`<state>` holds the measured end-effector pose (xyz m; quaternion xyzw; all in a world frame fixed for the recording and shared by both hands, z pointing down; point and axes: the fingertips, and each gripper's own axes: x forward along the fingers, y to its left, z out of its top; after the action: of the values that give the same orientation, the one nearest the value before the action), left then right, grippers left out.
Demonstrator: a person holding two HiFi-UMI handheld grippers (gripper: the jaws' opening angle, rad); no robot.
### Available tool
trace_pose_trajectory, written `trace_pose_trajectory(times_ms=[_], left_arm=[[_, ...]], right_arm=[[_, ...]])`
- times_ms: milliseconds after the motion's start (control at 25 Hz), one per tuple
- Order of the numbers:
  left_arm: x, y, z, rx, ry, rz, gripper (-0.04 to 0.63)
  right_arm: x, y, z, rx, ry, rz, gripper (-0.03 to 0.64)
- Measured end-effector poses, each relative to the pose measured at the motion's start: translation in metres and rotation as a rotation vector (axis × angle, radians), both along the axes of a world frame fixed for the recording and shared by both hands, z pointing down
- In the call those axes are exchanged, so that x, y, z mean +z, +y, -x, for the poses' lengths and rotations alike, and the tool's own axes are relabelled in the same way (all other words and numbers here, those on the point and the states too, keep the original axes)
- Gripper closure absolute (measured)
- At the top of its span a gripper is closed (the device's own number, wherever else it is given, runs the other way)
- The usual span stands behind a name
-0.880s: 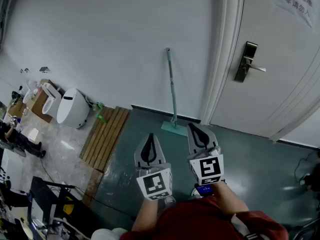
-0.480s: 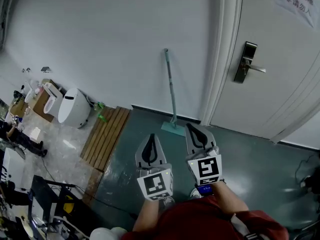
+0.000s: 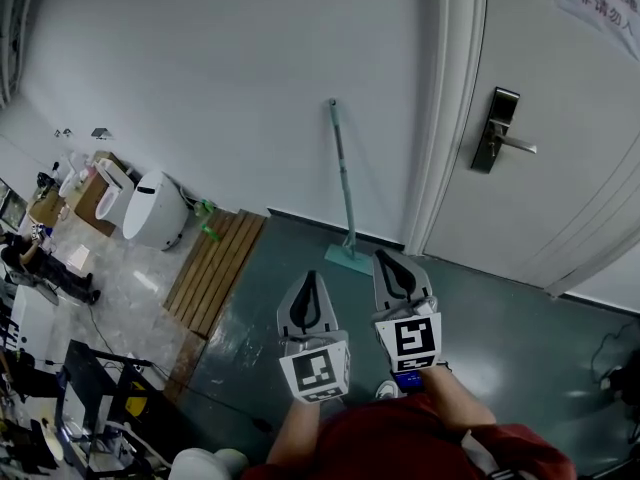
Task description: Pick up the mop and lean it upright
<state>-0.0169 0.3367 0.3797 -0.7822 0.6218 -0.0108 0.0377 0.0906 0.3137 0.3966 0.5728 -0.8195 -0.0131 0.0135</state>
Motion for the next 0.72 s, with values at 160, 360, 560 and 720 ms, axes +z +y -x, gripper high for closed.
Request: trace_pose_trajectory(times_ms=[160, 360, 560, 720], left_arm=[[0.001, -0.005, -0.010, -0.027, -0.004, 0.012, 0.581], [0.004, -0.019, -0.020, -0.033, -0.007, 0.009, 0.582], [0.009, -0.047, -0.019, -0.009, -0.001, 0.019, 0.581], [0.017, -0.074, -0.007, 0.016, -0.021, 0.019, 0.583]], right_arm=[[0.003, -0.007, -0.011, -0.023, -0.008, 0.009, 0.597], [0.007, -0.023, -0.023, -0.029, -0.019, 0.020, 0.597], [0.011, -0.047, -0.018, -0.010, -0.007, 0.017, 0.597], [0.011, -0.070, -0.007, 0.018, 0.013, 0.012, 0.597]])
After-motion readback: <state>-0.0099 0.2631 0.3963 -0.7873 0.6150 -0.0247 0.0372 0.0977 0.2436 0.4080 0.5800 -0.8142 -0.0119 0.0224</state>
